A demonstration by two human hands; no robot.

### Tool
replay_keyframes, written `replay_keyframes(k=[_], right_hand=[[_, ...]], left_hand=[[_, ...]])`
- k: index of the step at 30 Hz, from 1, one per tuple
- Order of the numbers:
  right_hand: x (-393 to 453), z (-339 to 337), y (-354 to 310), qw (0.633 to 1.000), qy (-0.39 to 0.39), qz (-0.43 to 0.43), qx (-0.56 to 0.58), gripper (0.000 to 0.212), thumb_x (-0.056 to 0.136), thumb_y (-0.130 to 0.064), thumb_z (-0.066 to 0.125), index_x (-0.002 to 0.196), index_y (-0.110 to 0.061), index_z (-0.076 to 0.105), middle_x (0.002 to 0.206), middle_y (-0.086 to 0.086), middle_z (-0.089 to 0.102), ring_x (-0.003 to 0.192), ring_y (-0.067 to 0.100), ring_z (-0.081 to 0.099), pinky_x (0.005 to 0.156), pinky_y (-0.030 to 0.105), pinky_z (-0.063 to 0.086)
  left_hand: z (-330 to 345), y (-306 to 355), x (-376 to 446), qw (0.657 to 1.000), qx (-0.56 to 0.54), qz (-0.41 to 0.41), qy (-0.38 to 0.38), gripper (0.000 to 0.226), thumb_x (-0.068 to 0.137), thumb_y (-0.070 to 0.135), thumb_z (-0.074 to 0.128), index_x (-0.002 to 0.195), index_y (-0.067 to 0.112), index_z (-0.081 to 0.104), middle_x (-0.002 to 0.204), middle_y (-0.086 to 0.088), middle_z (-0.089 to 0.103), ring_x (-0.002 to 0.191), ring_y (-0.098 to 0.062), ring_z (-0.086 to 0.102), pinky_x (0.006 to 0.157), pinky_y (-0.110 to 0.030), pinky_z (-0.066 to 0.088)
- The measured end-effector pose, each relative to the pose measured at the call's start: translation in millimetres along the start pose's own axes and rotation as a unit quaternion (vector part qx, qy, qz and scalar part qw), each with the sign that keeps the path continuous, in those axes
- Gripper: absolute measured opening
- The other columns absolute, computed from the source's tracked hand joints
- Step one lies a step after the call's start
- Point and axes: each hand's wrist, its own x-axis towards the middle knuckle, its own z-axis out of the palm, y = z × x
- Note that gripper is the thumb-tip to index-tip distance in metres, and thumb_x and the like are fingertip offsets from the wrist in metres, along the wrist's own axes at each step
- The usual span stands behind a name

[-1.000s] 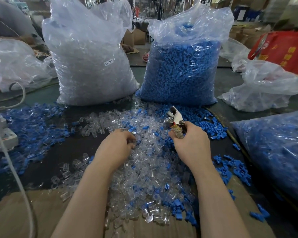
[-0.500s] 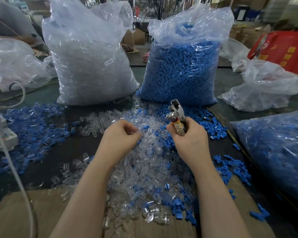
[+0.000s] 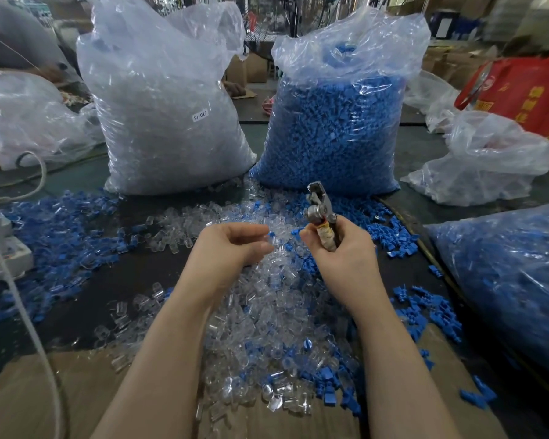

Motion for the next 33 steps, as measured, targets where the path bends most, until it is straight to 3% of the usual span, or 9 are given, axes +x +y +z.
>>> replay_keyframes(k=[3, 7, 16, 22, 29, 33], right_hand=[[-0.8, 0.9, -2.8, 0.999, -0.014, -0.010, 0.028, 0.012, 0.090, -0.030, 0.070, 0.083, -0.022, 0.063, 0.077, -0.002, 0.067, 0.074, 0.015, 0.062, 0.068, 0.032, 0.050], [-1.9, 3.1, -5.5, 0.999, -0.020, -0.026, 0.039, 0.011, 0.090, -0.027, 0.070, 0.083, -0.023, 0.063, 0.075, -0.002, 0.067, 0.073, 0.015, 0.062, 0.067, 0.033, 0.050], [-2.9, 4.5, -7.3, 0.998, -0.008, -0.057, 0.013, 0.011, 0.090, -0.032, 0.070, 0.084, -0.033, 0.060, 0.074, -0.015, 0.065, 0.071, 0.005, 0.061, 0.063, 0.025, 0.048], [-4.0, 5.5, -10.6, 0.998, 0.015, -0.057, 0.000, 0.013, 0.089, -0.034, 0.071, 0.083, -0.033, 0.059, 0.073, -0.012, 0.065, 0.071, 0.009, 0.060, 0.066, 0.040, 0.051], [-3.9, 7.4, -11.5, 0.999, 0.003, -0.027, 0.036, 0.010, 0.091, -0.029, 0.069, 0.083, -0.030, 0.063, 0.074, -0.011, 0.067, 0.069, 0.009, 0.062, 0.064, 0.039, 0.053], [-4.0, 7.6, -10.4, 0.999, -0.008, -0.022, 0.041, 0.008, 0.091, -0.024, 0.067, 0.083, -0.024, 0.064, 0.072, -0.003, 0.067, 0.069, 0.018, 0.061, 0.064, 0.045, 0.052]], left_hand=[[5.3, 3.2, -1.4, 0.998, -0.062, -0.008, 0.000, 0.021, 0.078, 0.003, 0.078, 0.093, 0.018, 0.076, 0.084, -0.005, 0.077, 0.079, -0.012, 0.071, 0.076, -0.023, 0.059], [13.4, 6.1, -3.6, 0.989, -0.140, -0.026, -0.024, 0.018, 0.084, -0.001, 0.071, 0.096, 0.012, 0.074, 0.077, -0.007, 0.075, 0.074, -0.013, 0.073, 0.064, -0.018, 0.056], [20.9, 10.6, -6.3, 0.986, -0.160, -0.038, 0.004, 0.016, 0.076, 0.001, 0.078, 0.089, 0.004, 0.069, 0.075, -0.009, 0.075, 0.069, -0.015, 0.073, 0.061, -0.021, 0.058], [26.0, 15.6, -10.2, 0.990, -0.137, 0.013, 0.041, 0.012, 0.075, 0.002, 0.079, 0.085, 0.005, 0.074, 0.075, -0.009, 0.075, 0.069, -0.016, 0.073, 0.059, -0.018, 0.054], [32.3, 17.6, -12.4, 0.992, -0.090, 0.041, 0.078, 0.008, 0.076, 0.002, 0.078, 0.081, 0.007, 0.075, 0.072, -0.007, 0.075, 0.070, -0.017, 0.074, 0.064, -0.023, 0.056], [34.1, 15.1, -11.5, 0.991, -0.023, 0.070, 0.108, 0.011, 0.075, 0.009, 0.081, 0.076, 0.017, 0.075, 0.071, 0.001, 0.075, 0.073, -0.015, 0.073, 0.074, -0.032, 0.058]])
